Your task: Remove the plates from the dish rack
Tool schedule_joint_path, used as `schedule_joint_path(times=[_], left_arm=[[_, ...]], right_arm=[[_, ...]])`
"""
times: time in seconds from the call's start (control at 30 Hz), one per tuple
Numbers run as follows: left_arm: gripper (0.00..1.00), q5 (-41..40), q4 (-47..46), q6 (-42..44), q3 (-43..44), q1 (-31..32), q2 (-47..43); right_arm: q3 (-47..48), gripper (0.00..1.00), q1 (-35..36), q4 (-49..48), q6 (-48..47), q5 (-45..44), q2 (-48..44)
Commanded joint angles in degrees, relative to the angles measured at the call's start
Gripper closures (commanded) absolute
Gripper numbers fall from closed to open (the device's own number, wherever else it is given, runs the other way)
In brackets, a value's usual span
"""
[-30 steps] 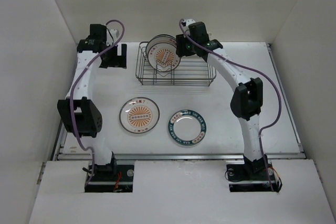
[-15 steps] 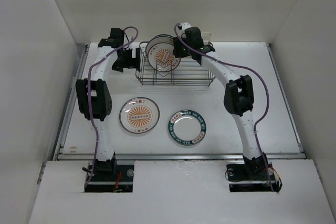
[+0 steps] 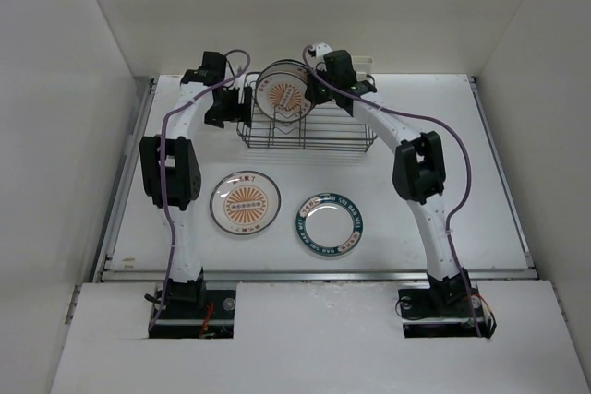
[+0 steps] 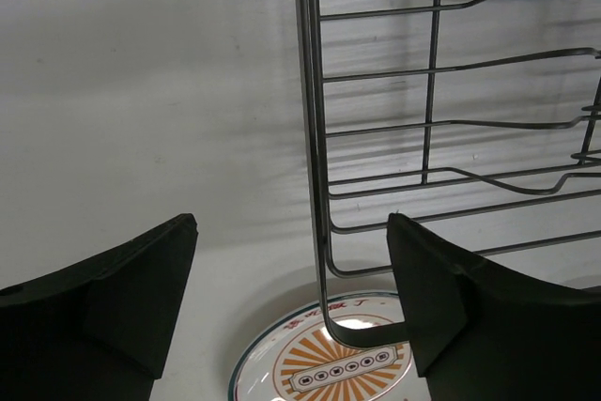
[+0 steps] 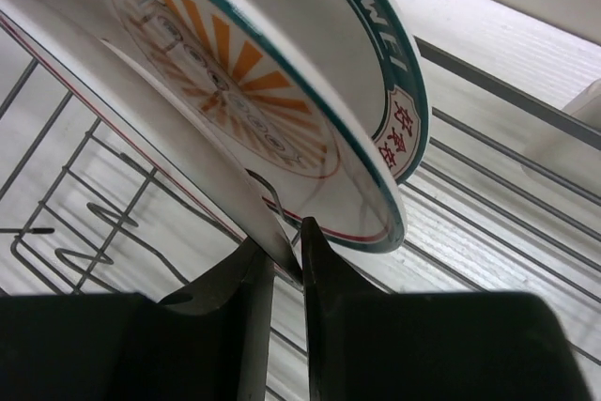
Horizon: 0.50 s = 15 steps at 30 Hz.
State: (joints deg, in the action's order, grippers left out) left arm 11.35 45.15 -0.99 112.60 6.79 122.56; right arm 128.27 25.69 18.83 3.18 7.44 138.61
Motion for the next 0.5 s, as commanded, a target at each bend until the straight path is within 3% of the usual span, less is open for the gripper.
schedule_joint_path(times=[0.0,0.07,0.13,0.2,0.47], left_arm=[[0.23,-0.10,-0.85,-0.06,-0.18,-0.11,-1.36],[0.34,1.12,-0.85,-0.06,-0.18,-0.11,-1.36],[0.59,1.82,-1.38,-0.06,-0.71,-0.11,-1.36],[0.73,2.44,-1.38,-0.06,-0.71,-0.11,-0.84],[0.77,3.06,-0.85,-0.59,-0.71,-0.11,-0.83]], right_arm=[[-1.26,1.00,0.76,-3.36,-1.07,-4.97,-7.46],[-1.79,1.00,0.76,-3.98,-2.38,-6.29,-8.87],[-1.79,1.00,0.76,-3.98,-2.91,-8.31,-10.89],[-1.79,1.00,1.29,-3.98,-3.44,-9.72,-12.56],[-6.35,1.00,2.43,-0.65,-1.87,-12.63,-28.09]])
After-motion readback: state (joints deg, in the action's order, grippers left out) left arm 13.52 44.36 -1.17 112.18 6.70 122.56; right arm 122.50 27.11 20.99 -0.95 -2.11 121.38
